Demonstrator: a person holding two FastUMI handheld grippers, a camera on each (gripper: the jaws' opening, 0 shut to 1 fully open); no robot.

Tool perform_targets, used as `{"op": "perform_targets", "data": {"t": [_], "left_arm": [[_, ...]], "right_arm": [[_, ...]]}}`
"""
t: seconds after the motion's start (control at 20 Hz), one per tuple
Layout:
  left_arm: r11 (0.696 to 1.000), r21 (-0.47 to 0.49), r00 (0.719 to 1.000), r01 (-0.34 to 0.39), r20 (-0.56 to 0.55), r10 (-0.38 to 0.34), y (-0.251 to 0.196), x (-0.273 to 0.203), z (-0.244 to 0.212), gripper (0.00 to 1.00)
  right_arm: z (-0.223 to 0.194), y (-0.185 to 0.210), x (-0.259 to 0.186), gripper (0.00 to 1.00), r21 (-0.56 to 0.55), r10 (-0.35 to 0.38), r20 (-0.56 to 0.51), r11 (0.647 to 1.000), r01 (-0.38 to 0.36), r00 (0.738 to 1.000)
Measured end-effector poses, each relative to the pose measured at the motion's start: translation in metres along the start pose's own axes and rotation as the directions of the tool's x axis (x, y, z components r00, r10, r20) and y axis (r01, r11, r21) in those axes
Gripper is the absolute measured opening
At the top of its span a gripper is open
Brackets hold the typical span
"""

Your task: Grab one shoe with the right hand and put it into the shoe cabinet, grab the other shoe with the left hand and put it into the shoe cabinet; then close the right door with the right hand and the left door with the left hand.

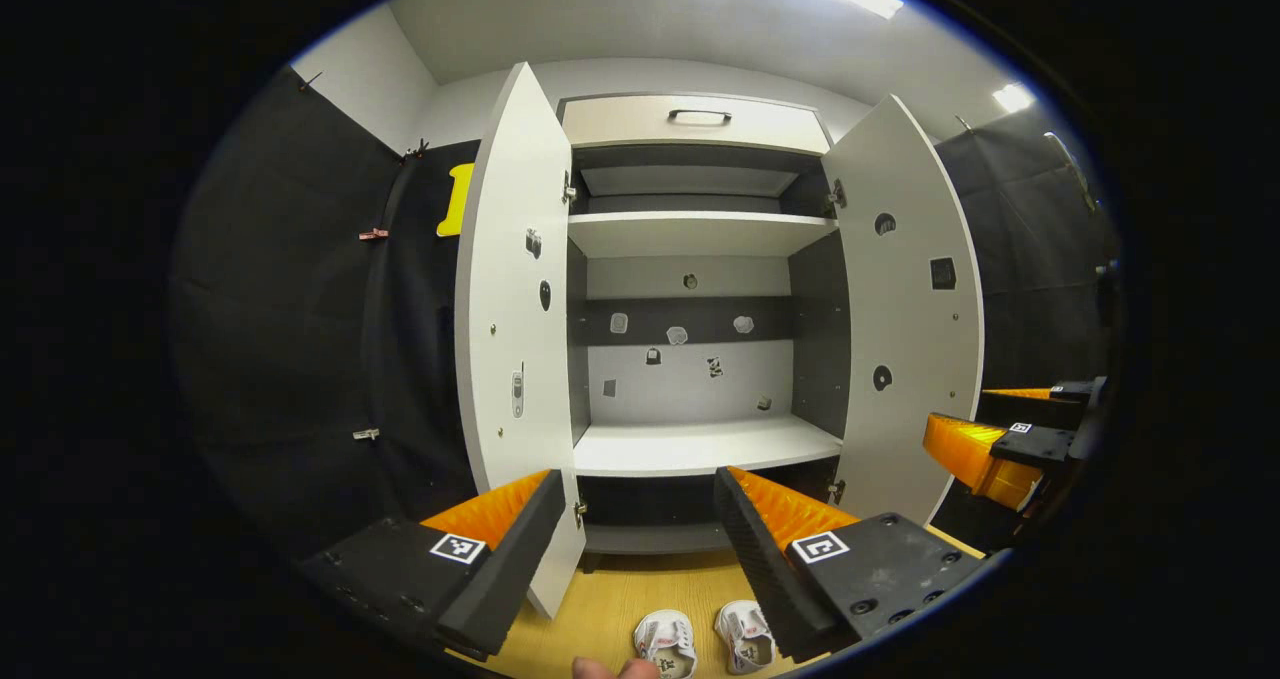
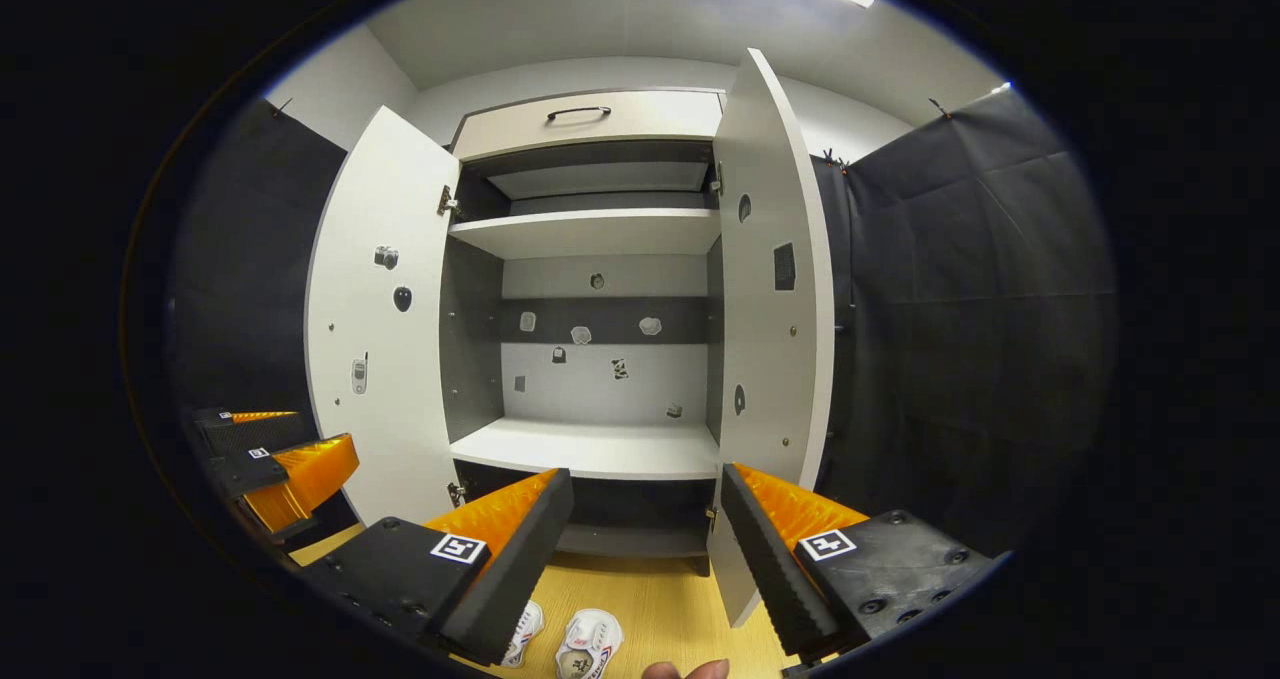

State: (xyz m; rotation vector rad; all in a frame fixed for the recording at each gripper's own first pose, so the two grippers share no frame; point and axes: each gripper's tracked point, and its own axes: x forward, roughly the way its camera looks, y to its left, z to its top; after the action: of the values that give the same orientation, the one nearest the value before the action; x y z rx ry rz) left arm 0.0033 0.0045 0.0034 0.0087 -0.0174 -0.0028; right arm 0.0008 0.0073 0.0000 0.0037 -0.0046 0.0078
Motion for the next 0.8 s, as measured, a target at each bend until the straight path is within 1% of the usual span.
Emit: {"op": "perform_targets", "data": {"t": [0.3, 0.45, 0.5, 0.65, 0.8], "left_arm": [[1.0, 0.006, 1.0, -0.004, 0.005, 0.004, 0.004, -0.001, 0.001, 0.95], [1.0, 0.005, 1.0, -0.004, 0.002, 0.004, 0.006, -0.001, -0.001, 0.95], [1.0, 0.004, 1.0, -0.009, 0.001, 0.009, 0.009, -0.002, -0.002, 0.95], [1.0, 0.009, 1.0, -0.025, -0.005, 0.025, 0.016, -0.004, -0.006, 0.95], [0.999, 0.015, 0.999, -0.041, -0.019, 0.041, 0.022, -0.006, -0.015, 0.95]], "right_arm": [[0.0, 0.003, 0.0, 0.98, 0.006, 0.009, -0.001, 1.0, -0.009, 1.0], [-0.007, 0.015, 0.001, 0.97, 0.014, 0.033, -0.025, 0.999, -0.033, 0.999], [-0.014, 0.02, 0.001, 0.99, 0.016, 0.044, -0.041, 0.999, -0.043, 0.998], [-0.041, 0.036, -0.003, 0.97, 0.034, 0.081, -0.112, 0.996, -0.078, 0.99], [-0.078, 0.053, -0.011, 0.98, 0.083, 0.117, -0.193, 0.991, -0.103, 0.974]]}}
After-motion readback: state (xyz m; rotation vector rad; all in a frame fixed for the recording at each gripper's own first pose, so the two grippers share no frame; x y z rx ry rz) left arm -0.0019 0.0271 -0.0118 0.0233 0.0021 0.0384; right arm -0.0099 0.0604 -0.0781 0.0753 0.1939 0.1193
